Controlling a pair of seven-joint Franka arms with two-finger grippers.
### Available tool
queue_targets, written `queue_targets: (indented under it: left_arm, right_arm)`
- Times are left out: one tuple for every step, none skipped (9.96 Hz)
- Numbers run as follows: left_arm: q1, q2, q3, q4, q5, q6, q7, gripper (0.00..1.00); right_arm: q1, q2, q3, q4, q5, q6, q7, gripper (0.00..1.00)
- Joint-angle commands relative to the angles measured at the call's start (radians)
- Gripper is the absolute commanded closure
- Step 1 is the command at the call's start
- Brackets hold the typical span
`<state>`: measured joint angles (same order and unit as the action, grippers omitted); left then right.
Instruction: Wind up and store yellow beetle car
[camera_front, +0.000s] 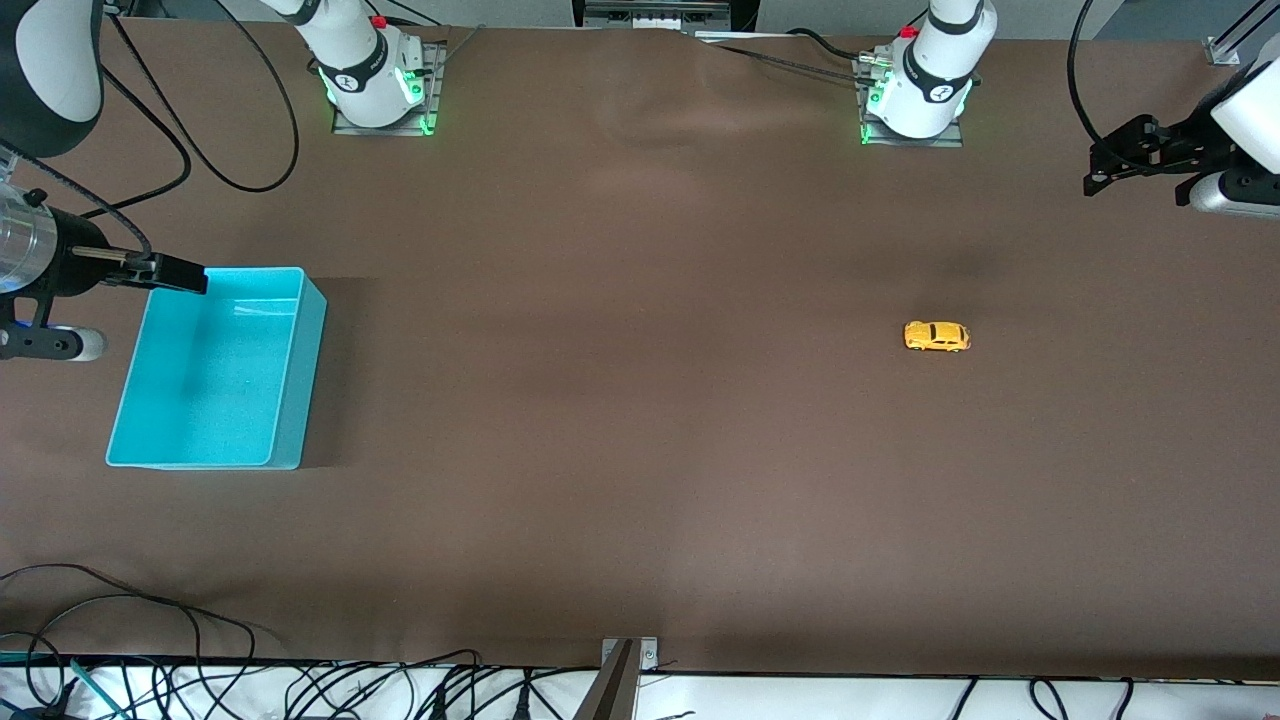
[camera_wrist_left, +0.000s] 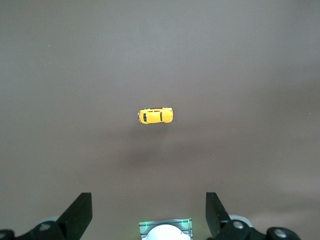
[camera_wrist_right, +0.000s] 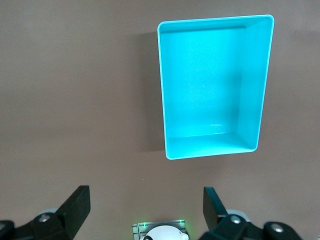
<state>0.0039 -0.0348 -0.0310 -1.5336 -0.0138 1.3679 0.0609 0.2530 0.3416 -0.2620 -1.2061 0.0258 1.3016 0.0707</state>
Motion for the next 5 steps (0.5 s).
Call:
queue_targets:
  left_arm:
    - [0.001, 0.015, -0.006, 0.038, -0.008, -0.026, -0.009, 0.0]
    - [0.001, 0.015, -0.009, 0.038, -0.008, -0.026, -0.009, 0.0]
    - [0.001, 0.015, -0.009, 0.036, -0.008, -0.026, -0.01, 0.0]
    - [0.001, 0.015, -0.009, 0.036, -0.008, -0.026, -0.009, 0.0]
    - [0.001, 0.015, -0.009, 0.036, -0.008, -0.026, -0.009, 0.0]
  right_arm:
    - [0.002, -0.023, 0.004, -0.023, 0.003, 0.002, 0.001, 0.0]
    - [0.0, -0.023, 0.003, -0.023, 0.002, 0.004, -0.003, 0.0]
    - [0.0, -0.023, 0.003, -0.023, 0.0, 0.004, -0.003, 0.0]
    - [0.0, -0.024, 0.003, -0.023, 0.0, 0.002, -0.003, 0.0]
    - [0.0, -0.024, 0.003, -0.023, 0.0, -0.001, -0.002, 0.0]
